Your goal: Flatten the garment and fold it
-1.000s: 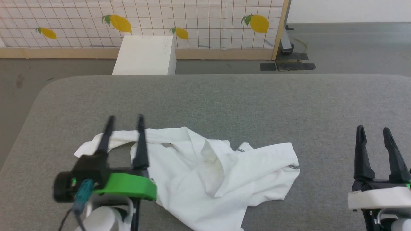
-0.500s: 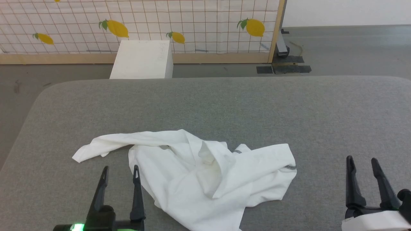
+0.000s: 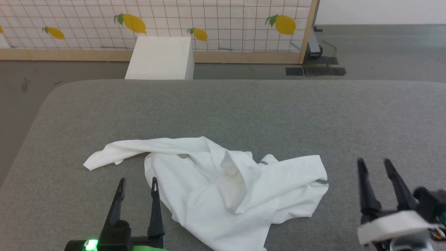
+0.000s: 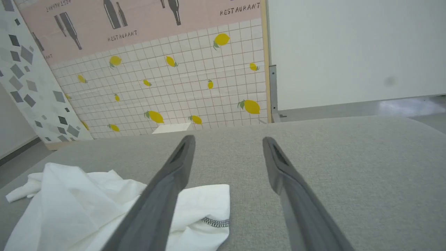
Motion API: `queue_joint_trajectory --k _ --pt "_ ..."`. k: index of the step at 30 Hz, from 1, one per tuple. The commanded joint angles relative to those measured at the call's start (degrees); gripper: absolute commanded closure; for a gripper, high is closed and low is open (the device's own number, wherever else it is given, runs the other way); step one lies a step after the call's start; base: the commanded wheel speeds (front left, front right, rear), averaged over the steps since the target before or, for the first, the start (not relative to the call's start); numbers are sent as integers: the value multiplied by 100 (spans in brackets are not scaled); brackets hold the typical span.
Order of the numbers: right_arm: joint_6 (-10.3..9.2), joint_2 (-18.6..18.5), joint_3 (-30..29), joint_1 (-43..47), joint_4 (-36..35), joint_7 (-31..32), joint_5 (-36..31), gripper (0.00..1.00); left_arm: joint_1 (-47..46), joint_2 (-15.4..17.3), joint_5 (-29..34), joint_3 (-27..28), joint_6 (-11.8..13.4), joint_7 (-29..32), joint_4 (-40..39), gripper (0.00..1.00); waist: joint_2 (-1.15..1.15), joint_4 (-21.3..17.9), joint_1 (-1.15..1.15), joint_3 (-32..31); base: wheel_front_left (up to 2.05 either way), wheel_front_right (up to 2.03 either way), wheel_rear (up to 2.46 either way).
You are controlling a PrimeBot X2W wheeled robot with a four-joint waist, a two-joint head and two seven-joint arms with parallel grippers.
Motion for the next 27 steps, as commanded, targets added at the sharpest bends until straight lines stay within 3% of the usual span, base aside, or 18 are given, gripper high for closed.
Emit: queue_joint_trajectory --k 1,10,18,27 --pt "-9 5 71 -217 -87 162 -67 0 -47 -63 76 48 -62 -20 19 0 0 43 0 72 0 0 0" --pt "-9 -57 223 -1150 81 1826 -239 0 -247 -370 223 171 -382 -20 146 0 0 246 0 430 0 0 0" --pt "-9 -610 483 -1728 978 3345 -153 0 -447 -580 335 230 -595 -20 256 0 0 482 0 748 0 0 0" --pt "-9 -960 906 -2090 1718 4310 168 0 -599 -721 410 268 -757 -20 343 0 0 692 0 1026 0 0 0"
